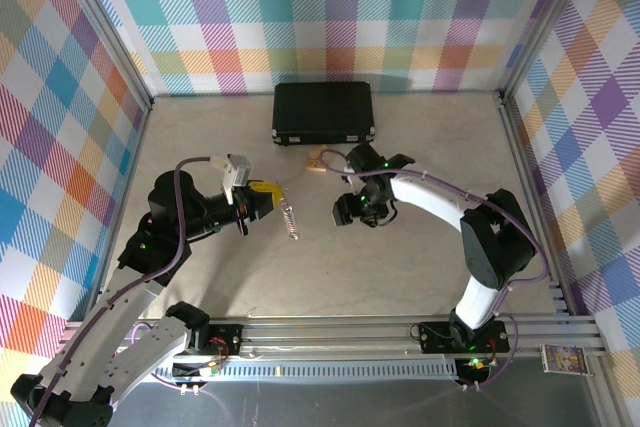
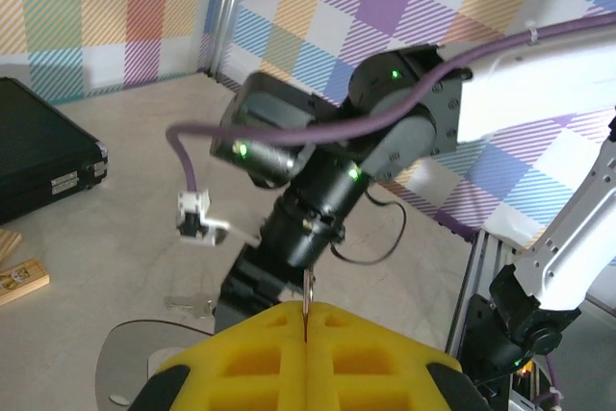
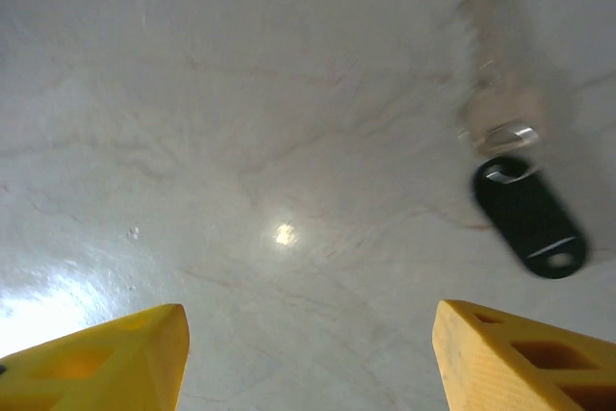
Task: Put the keys on the keyring
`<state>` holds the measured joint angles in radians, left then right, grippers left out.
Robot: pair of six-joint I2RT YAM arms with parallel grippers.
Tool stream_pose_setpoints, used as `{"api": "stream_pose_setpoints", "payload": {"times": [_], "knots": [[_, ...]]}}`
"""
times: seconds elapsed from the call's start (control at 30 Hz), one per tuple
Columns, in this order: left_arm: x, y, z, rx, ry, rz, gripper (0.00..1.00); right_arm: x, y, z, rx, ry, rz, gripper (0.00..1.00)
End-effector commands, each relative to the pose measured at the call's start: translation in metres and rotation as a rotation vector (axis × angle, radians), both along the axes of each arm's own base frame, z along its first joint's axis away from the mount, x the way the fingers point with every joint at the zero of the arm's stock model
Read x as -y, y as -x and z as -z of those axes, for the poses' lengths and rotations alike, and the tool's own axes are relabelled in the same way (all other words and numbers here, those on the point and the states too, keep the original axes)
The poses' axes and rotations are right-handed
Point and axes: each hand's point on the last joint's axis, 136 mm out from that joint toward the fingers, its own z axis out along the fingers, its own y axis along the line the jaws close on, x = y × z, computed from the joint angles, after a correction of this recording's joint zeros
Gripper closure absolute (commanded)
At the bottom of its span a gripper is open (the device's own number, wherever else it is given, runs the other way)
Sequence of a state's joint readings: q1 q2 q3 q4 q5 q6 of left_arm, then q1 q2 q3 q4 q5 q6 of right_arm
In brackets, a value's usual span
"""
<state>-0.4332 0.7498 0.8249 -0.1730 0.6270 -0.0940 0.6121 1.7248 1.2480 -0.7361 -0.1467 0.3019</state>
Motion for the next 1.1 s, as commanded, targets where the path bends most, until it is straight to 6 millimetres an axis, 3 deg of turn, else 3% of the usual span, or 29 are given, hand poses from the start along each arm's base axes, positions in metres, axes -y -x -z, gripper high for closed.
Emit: {"api": "stream_pose_setpoints", "payload": {"times": [0.0, 0.3, 0.63, 1.07], "knots": [[-0.001, 0.002, -0.012, 0.036, 0.037, 0.016, 1.00, 0.016, -0.003, -0.009, -0.024, 0.009, -0.012, 0.32], [0.007, -0.001, -0.007, 0.010, 0.043, 0.054, 1.00, 0.035, -0.028, 0.010, -0.098, -0.046, 0.036, 0.37], [0.009, -0.003, -0.005, -0.007, 0.049, 0.064, 1.00, 0.029, -0.046, 0.037, -0.169, -0.131, 0.074, 0.47], [0.007, -0.001, -0.007, 0.002, 0.047, 0.055, 1.00, 0.029, -0.045, 0.055, -0.211, -0.120, 0.052, 0.63]]}}
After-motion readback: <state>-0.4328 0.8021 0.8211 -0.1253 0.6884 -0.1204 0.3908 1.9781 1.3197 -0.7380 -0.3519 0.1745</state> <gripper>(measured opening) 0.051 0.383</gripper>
